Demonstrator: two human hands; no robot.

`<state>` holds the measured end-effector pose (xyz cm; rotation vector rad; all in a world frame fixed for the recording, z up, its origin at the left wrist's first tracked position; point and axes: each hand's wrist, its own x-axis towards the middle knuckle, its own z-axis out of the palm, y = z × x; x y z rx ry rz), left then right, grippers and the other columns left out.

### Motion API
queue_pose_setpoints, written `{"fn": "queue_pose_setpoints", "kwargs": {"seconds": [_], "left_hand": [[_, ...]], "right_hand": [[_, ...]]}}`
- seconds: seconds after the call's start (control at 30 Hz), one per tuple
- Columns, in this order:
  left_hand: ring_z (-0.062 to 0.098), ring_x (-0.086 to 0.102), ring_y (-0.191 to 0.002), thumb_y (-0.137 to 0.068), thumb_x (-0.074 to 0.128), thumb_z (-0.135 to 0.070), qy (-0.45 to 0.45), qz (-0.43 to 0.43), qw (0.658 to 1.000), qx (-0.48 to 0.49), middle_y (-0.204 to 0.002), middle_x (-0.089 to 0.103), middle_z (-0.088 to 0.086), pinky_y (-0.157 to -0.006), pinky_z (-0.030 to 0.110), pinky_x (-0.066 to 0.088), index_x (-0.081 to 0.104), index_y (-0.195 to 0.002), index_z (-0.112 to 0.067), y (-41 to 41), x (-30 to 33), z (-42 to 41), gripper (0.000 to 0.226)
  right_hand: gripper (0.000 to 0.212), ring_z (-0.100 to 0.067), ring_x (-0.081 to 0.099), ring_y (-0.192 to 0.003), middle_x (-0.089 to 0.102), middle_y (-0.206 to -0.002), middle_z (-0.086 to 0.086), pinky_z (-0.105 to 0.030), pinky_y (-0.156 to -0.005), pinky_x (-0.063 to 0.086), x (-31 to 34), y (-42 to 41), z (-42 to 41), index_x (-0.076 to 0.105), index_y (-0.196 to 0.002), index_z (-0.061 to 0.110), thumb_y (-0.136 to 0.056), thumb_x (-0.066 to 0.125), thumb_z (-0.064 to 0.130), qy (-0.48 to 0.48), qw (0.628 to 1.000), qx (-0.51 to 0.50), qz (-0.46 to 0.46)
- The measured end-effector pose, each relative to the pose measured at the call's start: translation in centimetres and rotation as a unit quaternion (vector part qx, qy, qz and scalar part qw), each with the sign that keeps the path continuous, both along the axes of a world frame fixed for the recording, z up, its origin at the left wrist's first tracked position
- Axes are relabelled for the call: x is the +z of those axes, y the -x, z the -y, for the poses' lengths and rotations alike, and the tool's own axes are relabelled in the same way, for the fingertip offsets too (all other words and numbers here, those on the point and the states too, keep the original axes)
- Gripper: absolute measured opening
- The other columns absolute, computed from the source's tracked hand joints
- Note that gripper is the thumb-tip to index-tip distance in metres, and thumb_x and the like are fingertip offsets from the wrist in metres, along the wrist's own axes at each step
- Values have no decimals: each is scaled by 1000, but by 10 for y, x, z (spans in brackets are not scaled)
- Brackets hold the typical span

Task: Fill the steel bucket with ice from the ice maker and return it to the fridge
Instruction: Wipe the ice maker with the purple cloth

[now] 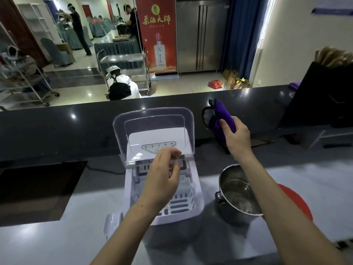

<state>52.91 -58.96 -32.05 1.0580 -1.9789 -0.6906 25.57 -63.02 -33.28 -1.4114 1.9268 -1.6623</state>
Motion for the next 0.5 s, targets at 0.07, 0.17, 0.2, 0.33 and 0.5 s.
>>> {"fn": "queue_pose_setpoints", "kwargs": {"seconds": [0.07, 0.17, 0.2, 0.33, 0.5], "left_hand": [[-4, 56, -107, -103, 57, -10, 8, 3, 1000, 3, -111, 58, -13, -89, 14, 50, 55, -118, -27, -19, -2, -6, 22], [-6, 54, -110, -103, 56, -12, 11, 11, 1000, 7, -113, 58, -12, -93, 14, 50, 55, -118, -27, -43, -8, -11, 21], [-6, 55, -109, -103, 56, -12, 10, 13, 1000, 8, -114, 58, -11, -93, 15, 50, 55, -118, -27, -50, -10, -13, 21], [-4, 56, -108, -103, 55, -11, 11, 16, 1000, 14, -113, 58, -11, -94, 24, 53, 57, -118, -24, -77, -21, -16, 20], [7, 58, -110, -103, 54, -13, 0, 38, 999, 25, -116, 59, -11, -98, 33, 53, 57, -118, -25, -100, -32, -21, 18]], "right_hand": [[20, -9, 61, -83, 68, -89, 8, -27, -74, 48, 2, -19, -20, 68, -108, 26, -104, 59, 43, 19, 1000, -6, 10], [15, -6, 62, -84, 69, -92, 7, -20, -74, 47, 5, -45, -49, 68, -111, 26, -105, 61, 38, 44, 998, -14, 46], [13, -6, 62, -84, 69, -92, 5, -17, -74, 47, 5, -53, -59, 68, -110, 27, -105, 61, 37, 50, 997, -20, 52], [10, -8, 62, -86, 70, -95, 3, -17, -75, 48, 5, -81, -91, 67, -111, 28, -104, 62, 34, 60, 996, -34, 62], [20, -8, 65, -96, 70, -103, 4, -24, -81, 53, -2, -117, -117, 67, -120, 21, -104, 62, 32, 46, 998, -13, 49]]}}
